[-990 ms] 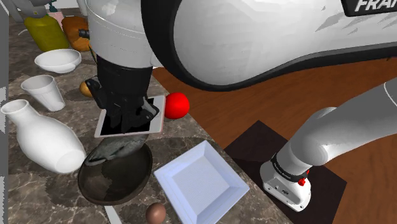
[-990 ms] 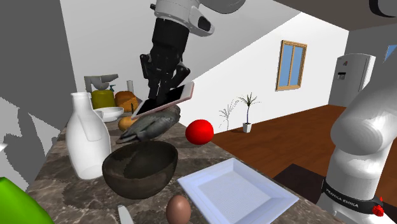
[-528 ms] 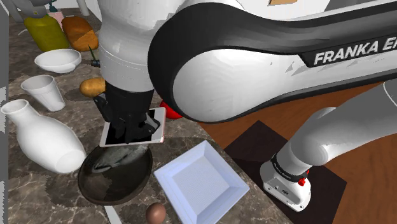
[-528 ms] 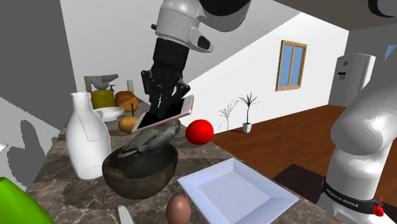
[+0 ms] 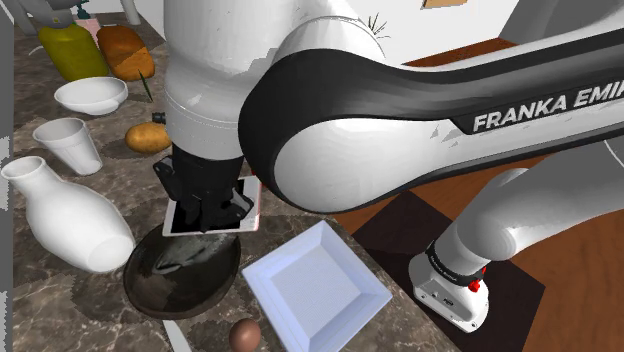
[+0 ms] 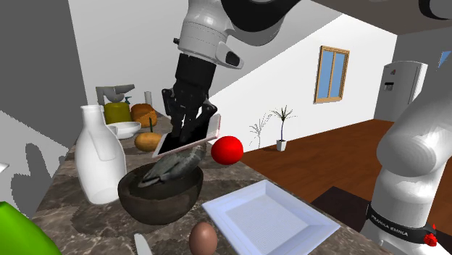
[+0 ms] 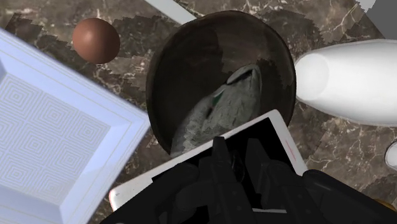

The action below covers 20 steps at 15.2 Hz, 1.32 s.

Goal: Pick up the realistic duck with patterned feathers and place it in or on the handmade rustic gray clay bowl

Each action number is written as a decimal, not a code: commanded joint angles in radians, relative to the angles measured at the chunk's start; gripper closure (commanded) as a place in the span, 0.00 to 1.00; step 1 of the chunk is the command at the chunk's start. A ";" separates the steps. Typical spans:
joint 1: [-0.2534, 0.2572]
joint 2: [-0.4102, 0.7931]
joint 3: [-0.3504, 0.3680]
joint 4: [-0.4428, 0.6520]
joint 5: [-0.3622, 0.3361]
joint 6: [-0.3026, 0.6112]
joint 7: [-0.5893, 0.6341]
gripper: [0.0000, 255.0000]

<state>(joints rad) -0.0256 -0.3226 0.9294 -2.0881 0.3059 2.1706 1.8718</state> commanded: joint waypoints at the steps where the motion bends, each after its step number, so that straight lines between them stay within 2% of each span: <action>1: 0.000 0.000 0.000 0.000 0.000 0.001 0.000 1.00; 2: 0.000 0.000 0.000 0.000 0.000 0.001 0.000 1.00; 3: 0.000 0.000 0.000 0.000 0.000 0.001 0.000 0.00; 8: 0.000 0.000 0.000 0.000 0.000 0.001 0.000 0.00; 12: 0.028 -0.067 -0.072 0.068 0.033 -0.131 -0.025 0.00; 20: 0.028 -0.067 -0.072 0.068 0.032 -0.131 -0.025 0.00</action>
